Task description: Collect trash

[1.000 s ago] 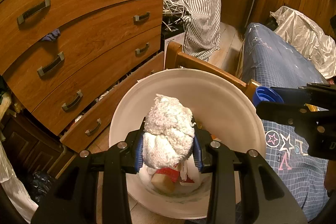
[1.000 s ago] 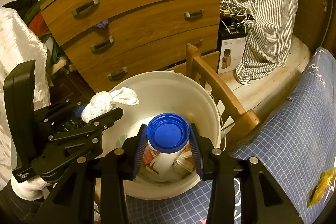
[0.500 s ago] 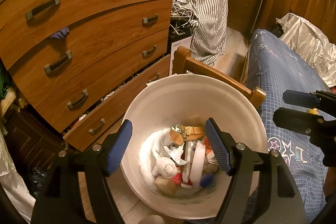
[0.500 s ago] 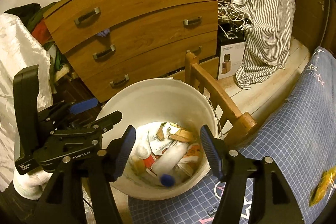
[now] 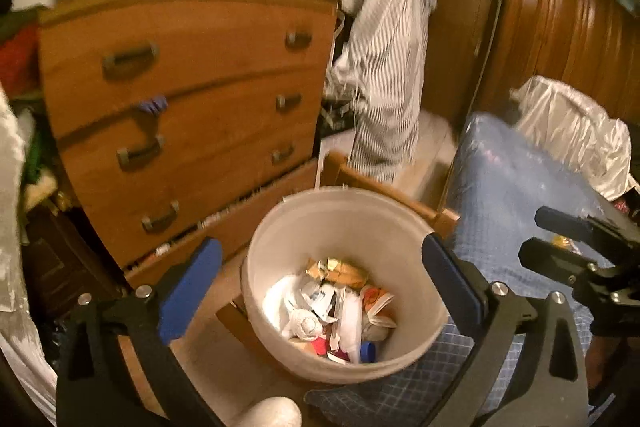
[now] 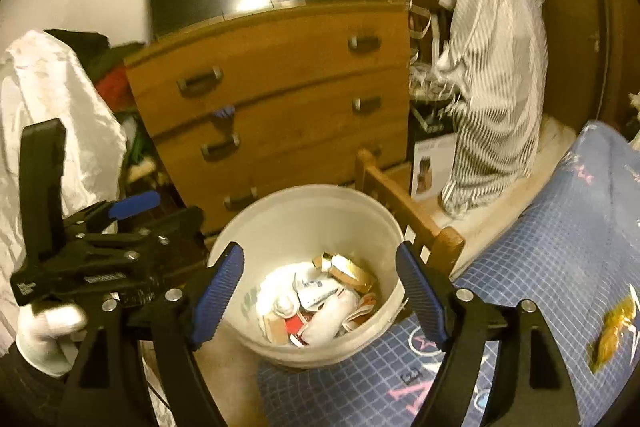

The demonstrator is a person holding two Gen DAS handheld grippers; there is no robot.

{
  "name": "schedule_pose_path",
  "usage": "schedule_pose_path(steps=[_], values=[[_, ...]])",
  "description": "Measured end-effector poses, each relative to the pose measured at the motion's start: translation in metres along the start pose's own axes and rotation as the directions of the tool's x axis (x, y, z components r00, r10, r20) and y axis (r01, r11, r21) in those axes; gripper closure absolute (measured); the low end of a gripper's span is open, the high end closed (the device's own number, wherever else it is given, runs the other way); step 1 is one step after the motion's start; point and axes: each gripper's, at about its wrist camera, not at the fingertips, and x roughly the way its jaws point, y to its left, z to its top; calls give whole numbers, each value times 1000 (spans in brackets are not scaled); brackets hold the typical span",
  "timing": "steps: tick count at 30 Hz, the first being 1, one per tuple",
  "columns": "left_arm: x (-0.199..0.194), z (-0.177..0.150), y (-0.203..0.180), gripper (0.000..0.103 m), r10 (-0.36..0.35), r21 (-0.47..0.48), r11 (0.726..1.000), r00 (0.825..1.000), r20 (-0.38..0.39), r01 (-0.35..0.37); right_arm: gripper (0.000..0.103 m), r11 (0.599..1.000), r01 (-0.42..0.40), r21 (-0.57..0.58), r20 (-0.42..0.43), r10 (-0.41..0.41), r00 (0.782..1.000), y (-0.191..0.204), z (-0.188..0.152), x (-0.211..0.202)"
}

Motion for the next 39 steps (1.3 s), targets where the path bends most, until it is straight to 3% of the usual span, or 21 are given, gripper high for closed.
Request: schedule_pose_path(steps=[5, 10, 15, 21, 39], values=[[-57, -16, -5, 6, 0, -5, 1000, 991, 135, 0, 17, 1000, 18, -12, 102, -17, 995, 16, -24, -57], [-83, -30, -25, 6, 53, 29, 998, 987, 154, -58, 15, 999, 39, 11, 166, -41, 985, 20, -45, -105], [-105, -50, -43, 6, -16, 63, 998, 981, 192, 4, 14, 999, 51, 11, 201, -53, 978, 21, -68, -136], [-124, -70, -60, 6, -60, 129, 991, 978, 198, 34, 14, 999, 39, 36, 206, -45, 977, 18, -86, -150], [-141, -73, -67, 6, -59, 125, 992, 981, 184, 37, 14, 998, 19, 57, 209, -31, 977, 23, -80, -160]])
